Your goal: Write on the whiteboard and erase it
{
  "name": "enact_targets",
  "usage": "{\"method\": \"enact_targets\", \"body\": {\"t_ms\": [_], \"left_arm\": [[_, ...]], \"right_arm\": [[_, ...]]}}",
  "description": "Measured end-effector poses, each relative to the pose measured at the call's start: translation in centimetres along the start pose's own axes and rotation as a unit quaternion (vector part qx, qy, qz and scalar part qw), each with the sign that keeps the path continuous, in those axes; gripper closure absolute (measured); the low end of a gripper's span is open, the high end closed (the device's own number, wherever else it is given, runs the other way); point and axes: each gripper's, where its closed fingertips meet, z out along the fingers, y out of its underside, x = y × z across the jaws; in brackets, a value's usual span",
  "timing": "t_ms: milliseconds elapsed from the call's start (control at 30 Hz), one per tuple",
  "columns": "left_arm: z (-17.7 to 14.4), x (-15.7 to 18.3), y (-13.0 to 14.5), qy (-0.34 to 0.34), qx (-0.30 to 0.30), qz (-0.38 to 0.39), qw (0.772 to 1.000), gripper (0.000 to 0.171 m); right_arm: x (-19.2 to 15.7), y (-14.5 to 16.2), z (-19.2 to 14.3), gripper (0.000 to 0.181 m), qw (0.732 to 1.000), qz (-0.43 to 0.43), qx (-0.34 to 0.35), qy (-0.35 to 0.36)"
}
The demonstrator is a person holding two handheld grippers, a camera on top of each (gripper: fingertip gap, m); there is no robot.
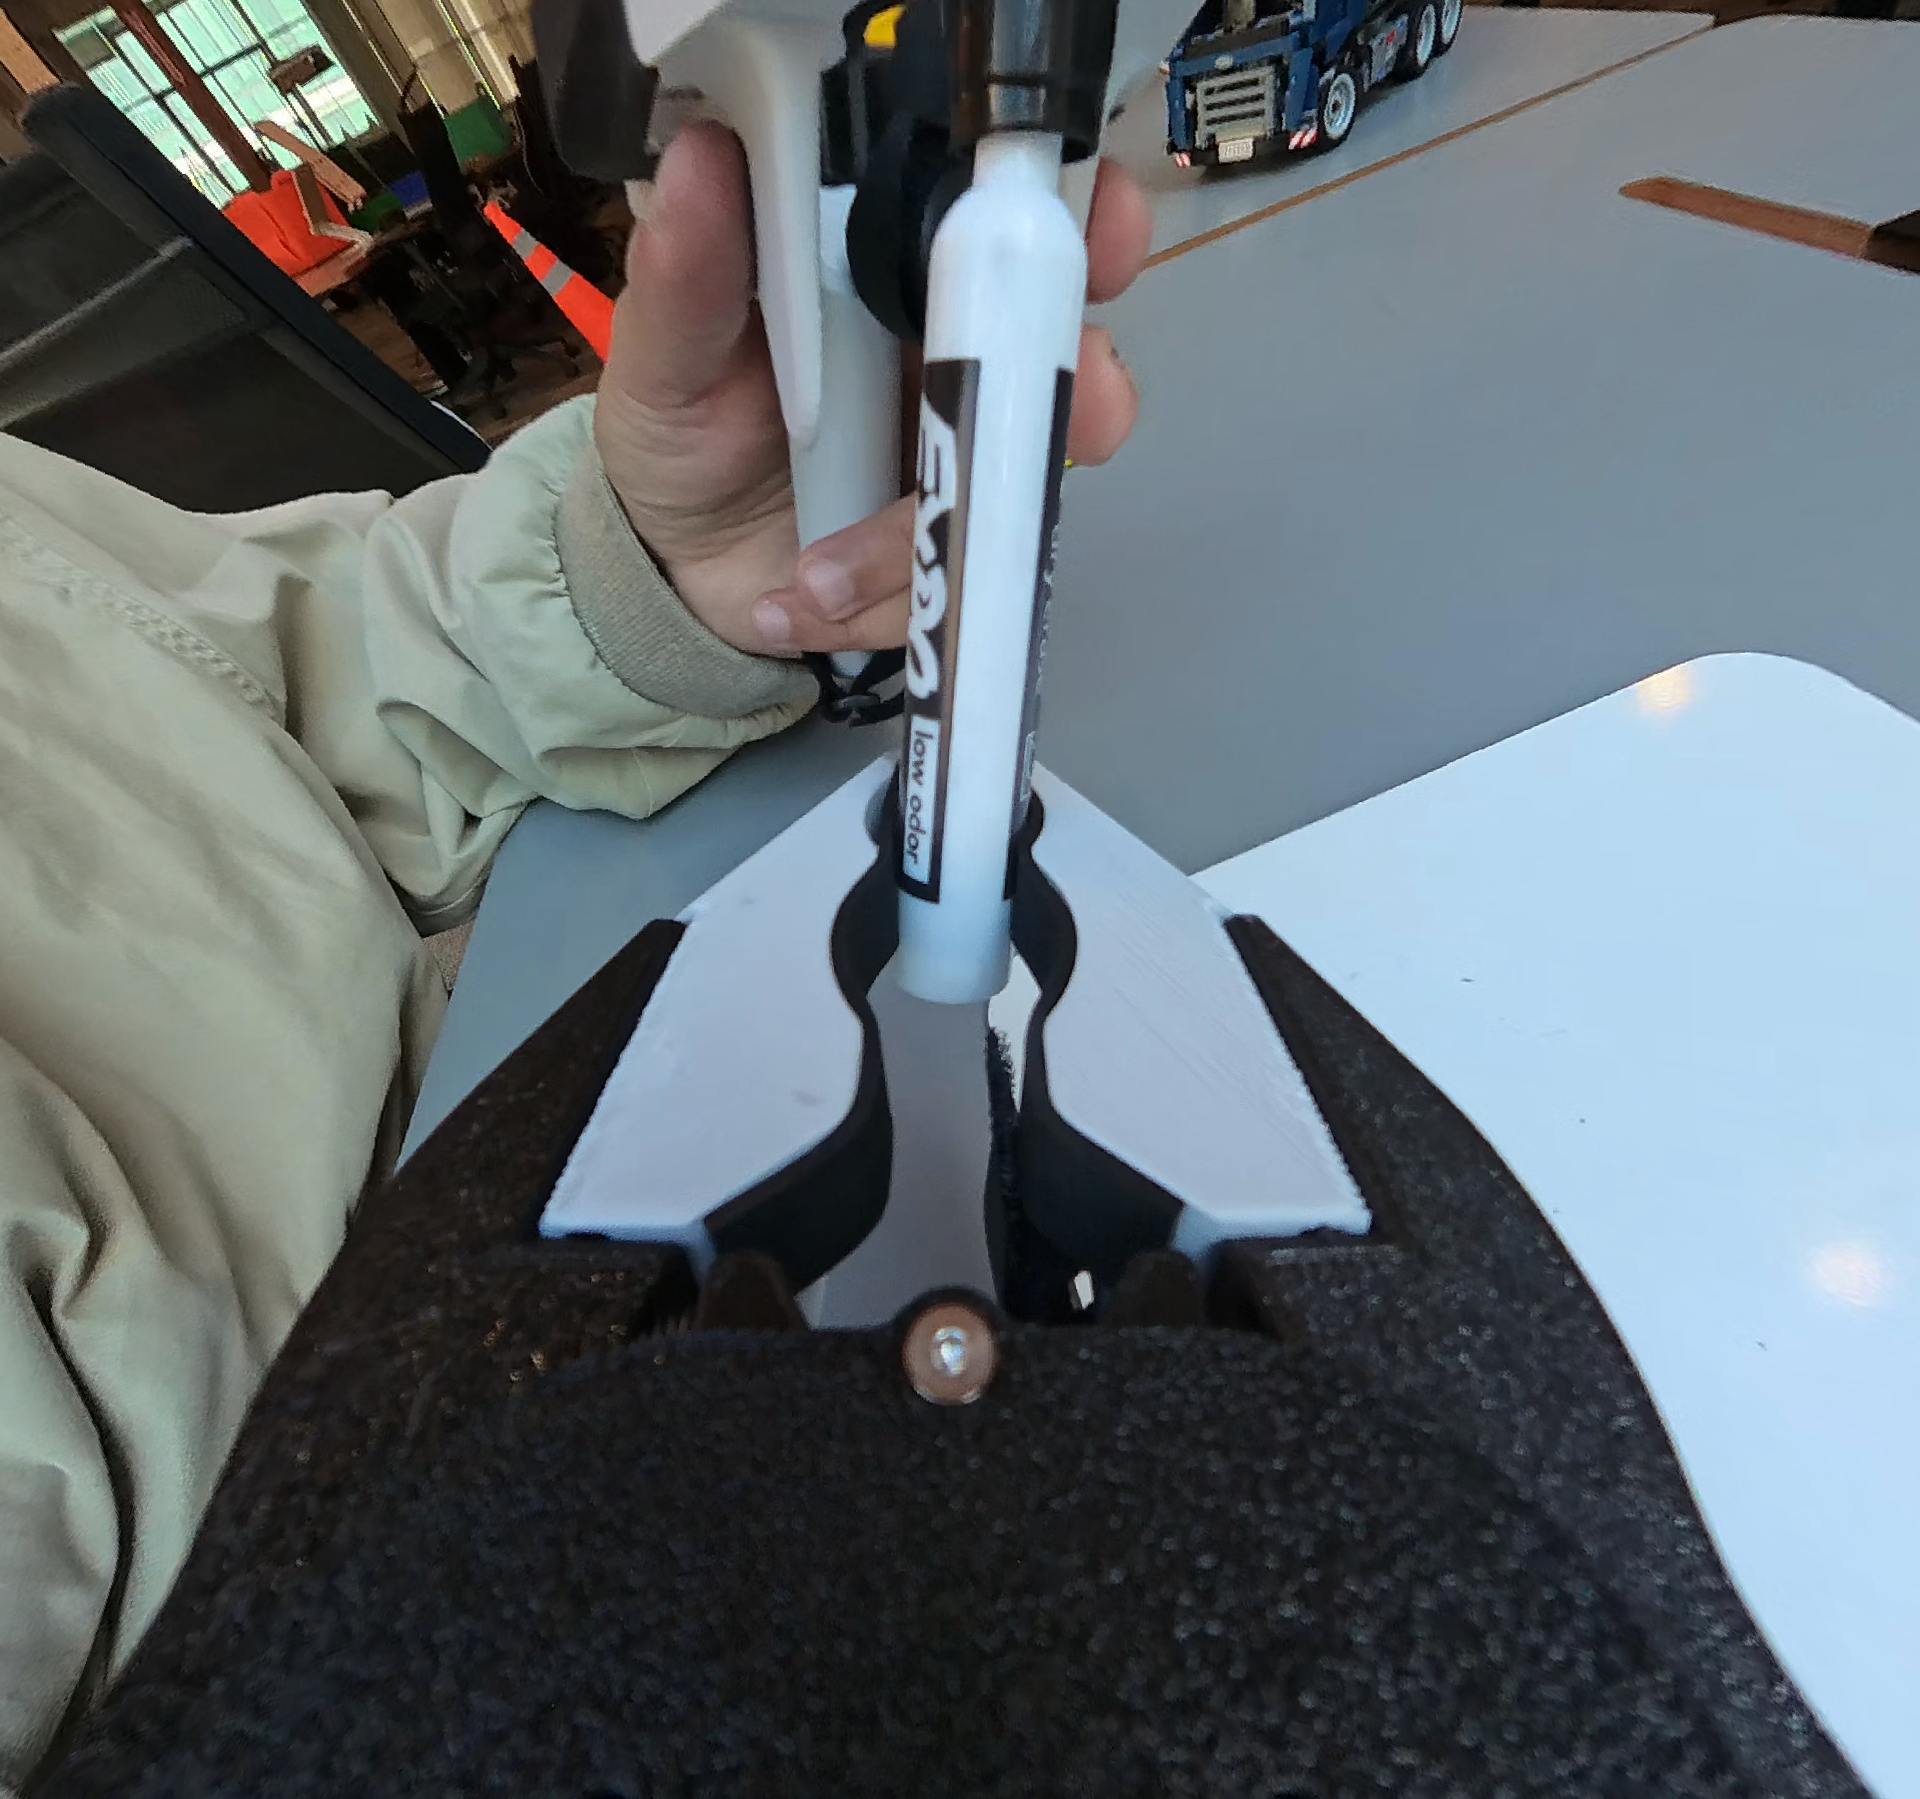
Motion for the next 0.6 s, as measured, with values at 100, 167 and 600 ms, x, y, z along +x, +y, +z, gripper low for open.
{"method": "enact_targets", "body": {"t_ms": [100, 167, 600], "left_arm": [[-0.3, 0.0, -0.2, 0.018, 0.011, -0.031, 0.999, 0.154], [-0.5, 0.1, -0.2, 0.036, 0.019, -0.059, 0.997, 0.154], [1.3, 0.2, 1.9, 0.027, -0.004, -0.073, 0.997, 0.154]], "right_arm": [[-1.3, -0.7, -0.6, 0.167, 0.998, 0.028, 0.018, -0.053], [-1.9, -1.0, -0.8, 0.168, 0.994, 0.058, 0.029, -0.090], [0.2, -1.0, -0.2, 0.171, 1.000, 0.028, -0.002, 0.008]]}}
